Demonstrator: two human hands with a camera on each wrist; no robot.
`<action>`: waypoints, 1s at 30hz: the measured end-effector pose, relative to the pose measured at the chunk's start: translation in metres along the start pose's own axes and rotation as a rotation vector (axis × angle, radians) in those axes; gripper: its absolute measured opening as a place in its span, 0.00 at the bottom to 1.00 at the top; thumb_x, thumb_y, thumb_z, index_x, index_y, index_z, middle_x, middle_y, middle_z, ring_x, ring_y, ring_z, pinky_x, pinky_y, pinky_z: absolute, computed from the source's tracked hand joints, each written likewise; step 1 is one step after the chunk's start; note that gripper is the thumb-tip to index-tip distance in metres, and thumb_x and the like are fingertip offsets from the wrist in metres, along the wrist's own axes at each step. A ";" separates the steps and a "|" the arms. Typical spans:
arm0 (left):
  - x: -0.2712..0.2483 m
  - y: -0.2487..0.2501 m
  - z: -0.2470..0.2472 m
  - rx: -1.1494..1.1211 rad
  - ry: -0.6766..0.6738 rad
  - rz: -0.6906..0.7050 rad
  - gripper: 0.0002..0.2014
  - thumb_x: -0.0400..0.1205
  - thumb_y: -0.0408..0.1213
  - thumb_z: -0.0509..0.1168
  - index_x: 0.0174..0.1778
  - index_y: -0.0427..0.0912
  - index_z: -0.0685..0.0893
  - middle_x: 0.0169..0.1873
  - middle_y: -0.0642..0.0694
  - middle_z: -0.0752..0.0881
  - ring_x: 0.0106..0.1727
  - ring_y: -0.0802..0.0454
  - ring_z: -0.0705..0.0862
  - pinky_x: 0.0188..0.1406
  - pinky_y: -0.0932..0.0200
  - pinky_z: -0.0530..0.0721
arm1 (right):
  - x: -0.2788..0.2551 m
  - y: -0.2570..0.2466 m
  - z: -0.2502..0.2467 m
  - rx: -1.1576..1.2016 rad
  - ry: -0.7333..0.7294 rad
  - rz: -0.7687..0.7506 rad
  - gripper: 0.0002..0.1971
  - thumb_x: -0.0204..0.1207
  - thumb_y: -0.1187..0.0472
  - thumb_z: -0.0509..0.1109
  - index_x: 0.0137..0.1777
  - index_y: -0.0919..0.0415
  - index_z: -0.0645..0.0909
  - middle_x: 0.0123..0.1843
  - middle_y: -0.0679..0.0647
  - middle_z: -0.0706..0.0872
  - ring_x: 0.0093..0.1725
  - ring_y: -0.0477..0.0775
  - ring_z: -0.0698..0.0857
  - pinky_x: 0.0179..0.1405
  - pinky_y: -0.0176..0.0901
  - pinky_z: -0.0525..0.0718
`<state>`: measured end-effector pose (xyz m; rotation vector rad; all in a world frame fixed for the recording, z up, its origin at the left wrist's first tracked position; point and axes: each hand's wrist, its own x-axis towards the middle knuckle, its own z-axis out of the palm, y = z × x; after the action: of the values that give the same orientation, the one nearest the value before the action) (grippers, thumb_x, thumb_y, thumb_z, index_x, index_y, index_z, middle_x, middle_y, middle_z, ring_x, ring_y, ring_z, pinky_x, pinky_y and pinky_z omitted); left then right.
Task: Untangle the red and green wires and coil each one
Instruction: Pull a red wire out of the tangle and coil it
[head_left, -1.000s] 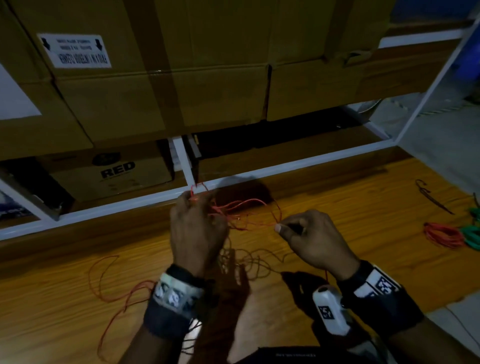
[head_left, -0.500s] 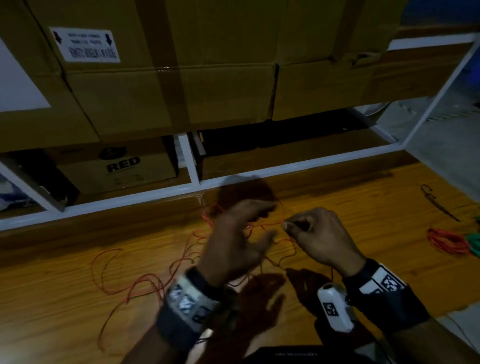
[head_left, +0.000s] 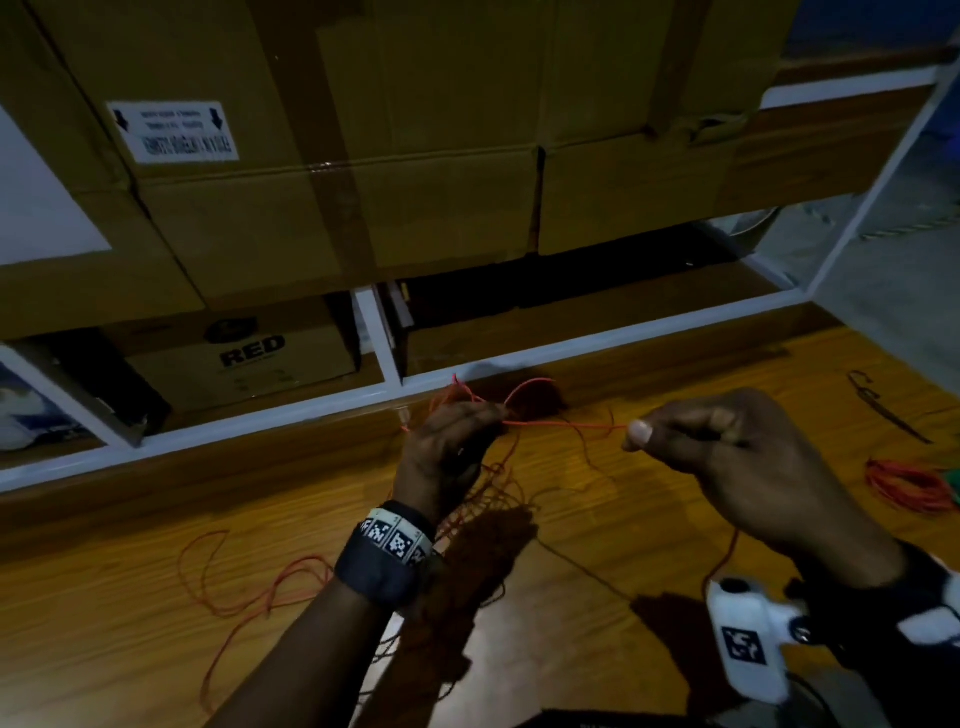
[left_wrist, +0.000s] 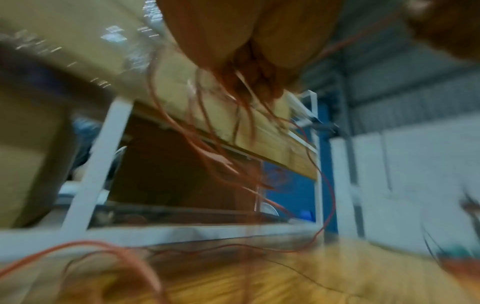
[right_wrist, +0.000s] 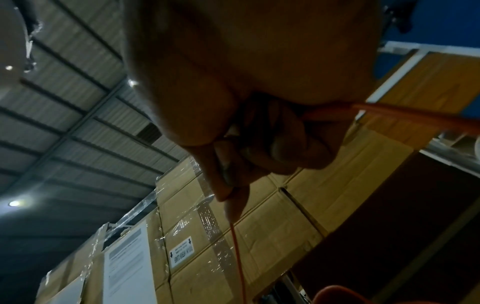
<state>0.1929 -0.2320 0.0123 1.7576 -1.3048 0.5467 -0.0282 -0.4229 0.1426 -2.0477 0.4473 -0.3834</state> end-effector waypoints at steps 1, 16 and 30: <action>-0.001 -0.005 -0.003 -0.004 -0.010 -0.044 0.11 0.79 0.26 0.76 0.58 0.38 0.92 0.55 0.51 0.90 0.58 0.71 0.85 0.57 0.74 0.82 | -0.001 0.001 -0.001 -0.008 -0.001 -0.010 0.14 0.70 0.39 0.72 0.39 0.44 0.94 0.46 0.38 0.94 0.51 0.35 0.89 0.52 0.47 0.85; -0.032 -0.057 -0.040 -0.277 -0.009 -1.127 0.15 0.85 0.44 0.72 0.36 0.40 0.92 0.32 0.33 0.88 0.31 0.43 0.81 0.34 0.49 0.78 | -0.010 0.053 -0.034 -0.037 0.183 0.123 0.06 0.77 0.53 0.78 0.39 0.43 0.95 0.48 0.37 0.94 0.54 0.40 0.89 0.55 0.49 0.83; 0.013 0.071 -0.021 0.031 -0.670 -0.067 0.28 0.85 0.51 0.69 0.81 0.51 0.76 0.75 0.52 0.81 0.76 0.55 0.76 0.77 0.49 0.76 | 0.027 0.031 0.010 -0.083 0.076 0.007 0.08 0.81 0.51 0.76 0.45 0.51 0.95 0.50 0.42 0.94 0.53 0.39 0.89 0.53 0.46 0.85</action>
<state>0.1353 -0.2275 0.0603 2.0920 -1.6728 -0.0852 -0.0045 -0.4420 0.1135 -2.1167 0.5248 -0.4461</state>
